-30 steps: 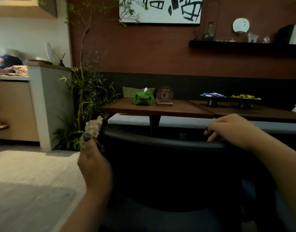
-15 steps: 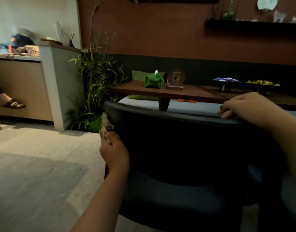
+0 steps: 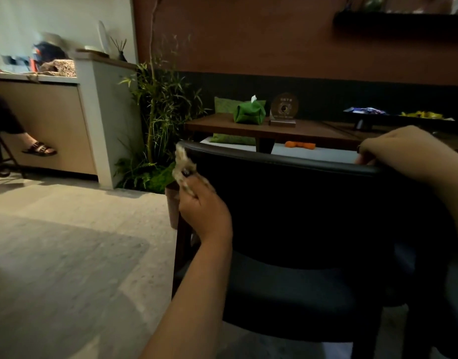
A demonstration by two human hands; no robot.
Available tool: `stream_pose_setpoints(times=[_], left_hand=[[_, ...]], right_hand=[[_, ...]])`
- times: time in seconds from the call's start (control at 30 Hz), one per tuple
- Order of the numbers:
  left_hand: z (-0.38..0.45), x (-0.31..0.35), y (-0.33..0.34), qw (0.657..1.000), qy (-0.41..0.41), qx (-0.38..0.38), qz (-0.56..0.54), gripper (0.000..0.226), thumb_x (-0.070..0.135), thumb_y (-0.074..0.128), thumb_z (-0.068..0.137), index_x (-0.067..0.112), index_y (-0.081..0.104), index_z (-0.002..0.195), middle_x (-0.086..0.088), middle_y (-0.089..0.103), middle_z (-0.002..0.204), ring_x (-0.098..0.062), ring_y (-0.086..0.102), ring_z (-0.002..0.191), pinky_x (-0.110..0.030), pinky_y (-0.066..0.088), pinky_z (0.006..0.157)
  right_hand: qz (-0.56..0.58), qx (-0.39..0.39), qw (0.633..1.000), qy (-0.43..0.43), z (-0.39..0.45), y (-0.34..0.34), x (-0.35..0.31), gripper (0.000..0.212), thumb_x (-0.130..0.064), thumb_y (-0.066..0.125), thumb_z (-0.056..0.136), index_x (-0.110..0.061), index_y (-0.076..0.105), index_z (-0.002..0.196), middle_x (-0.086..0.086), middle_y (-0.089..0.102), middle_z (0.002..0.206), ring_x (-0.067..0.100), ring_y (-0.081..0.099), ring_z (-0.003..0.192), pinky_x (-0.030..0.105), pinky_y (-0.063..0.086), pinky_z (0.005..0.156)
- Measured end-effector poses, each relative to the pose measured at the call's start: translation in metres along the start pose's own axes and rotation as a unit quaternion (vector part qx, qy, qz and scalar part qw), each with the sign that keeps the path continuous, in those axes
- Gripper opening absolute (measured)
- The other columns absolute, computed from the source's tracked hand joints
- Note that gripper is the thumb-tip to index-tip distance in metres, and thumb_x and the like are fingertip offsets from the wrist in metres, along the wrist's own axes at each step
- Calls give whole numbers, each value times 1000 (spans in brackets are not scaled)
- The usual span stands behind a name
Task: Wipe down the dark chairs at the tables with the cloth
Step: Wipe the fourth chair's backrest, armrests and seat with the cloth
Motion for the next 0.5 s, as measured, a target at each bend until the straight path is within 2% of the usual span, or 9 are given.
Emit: stream_pose_setpoints(times=[0.1, 0.23, 0.27, 0.33, 0.37, 0.4, 0.43, 0.47, 0.5], left_hand=[[-14, -33, -11, 995, -95, 9, 29, 45, 31, 37, 104, -3, 65, 113, -16, 68, 101, -30, 63, 96, -26, 42, 71], [-1, -59, -17, 969, -232, -22, 79, 50, 35, 34, 103, -3, 61, 123, -23, 62, 120, -38, 57, 109, -42, 44, 95], [5, -57, -16, 968, -234, -23, 89, 50, 34, 34, 103, -3, 59, 125, -23, 60, 125, -38, 55, 113, -44, 43, 98], [19, -43, -10, 980, -182, -13, 75, 49, 34, 33, 103, 1, 57, 129, -18, 58, 131, -35, 53, 119, -41, 41, 103], [26, -32, -5, 988, -143, -8, 57, 48, 36, 33, 103, 4, 57, 129, -14, 59, 128, -30, 55, 115, -32, 42, 101], [31, -18, -1, 994, -106, -5, 30, 47, 37, 34, 103, 6, 59, 127, -9, 63, 119, -19, 59, 105, -17, 44, 91], [33, -4, 2, 997, -74, -6, -3, 45, 39, 35, 103, 8, 61, 122, -1, 65, 105, -6, 60, 89, -6, 41, 73], [33, 8, 4, 999, -39, -12, -30, 44, 42, 36, 101, 11, 64, 116, 6, 65, 94, 5, 58, 76, -3, 38, 59], [30, 15, 6, 999, -5, -19, -47, 43, 43, 37, 100, 12, 66, 109, 8, 65, 89, 6, 58, 71, -4, 36, 54]], right_hand=[[-11, -71, 997, 38, 0, -4, -5, 29, -31, 53, 93, -8, 71, 87, 14, 64, 90, 26, 57, 80, 37, 43, 76], [30, -84, 995, -38, -14, -5, -5, 41, -37, 49, 94, -3, 70, 85, 14, 63, 74, 25, 56, 68, 32, 43, 66], [7, -66, 995, -73, -20, -1, -1, 45, -40, 47, 94, -5, 69, 80, 13, 61, 68, 26, 56, 64, 33, 43, 64], [-55, 7, 988, -143, -28, 7, 9, 50, -43, 42, 95, -9, 64, 66, 8, 58, 56, 24, 54, 55, 29, 39, 54], [-61, 41, 983, -167, -28, 9, 13, 52, -43, 40, 96, -9, 61, 62, 5, 55, 52, 22, 52, 51, 27, 35, 51], [-53, 61, 981, -179, -27, 12, 16, 53, -42, 39, 96, -9, 59, 60, 1, 53, 48, 18, 50, 47, 27, 33, 50], [-46, 70, 979, -184, -24, 13, 18, 53, -41, 40, 96, -10, 58, 57, -2, 50, 44, 13, 47, 43, 26, 31, 49], [-45, 74, 978, -187, -22, 15, 20, 52, -40, 41, 96, -11, 56, 55, -4, 48, 42, 9, 44, 40, 26, 30, 48], [-47, 78, 977, -192, -19, 15, 23, 52, -39, 42, 96, -12, 54, 54, -6, 46, 40, 9, 43, 39, 26, 29, 47]])
Point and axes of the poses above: each hand's wrist, its own z-axis towards the middle knuckle, its own y-axis out of the palm, x = y × z, the point moved 1 cm from there along z, towards the middle knuckle
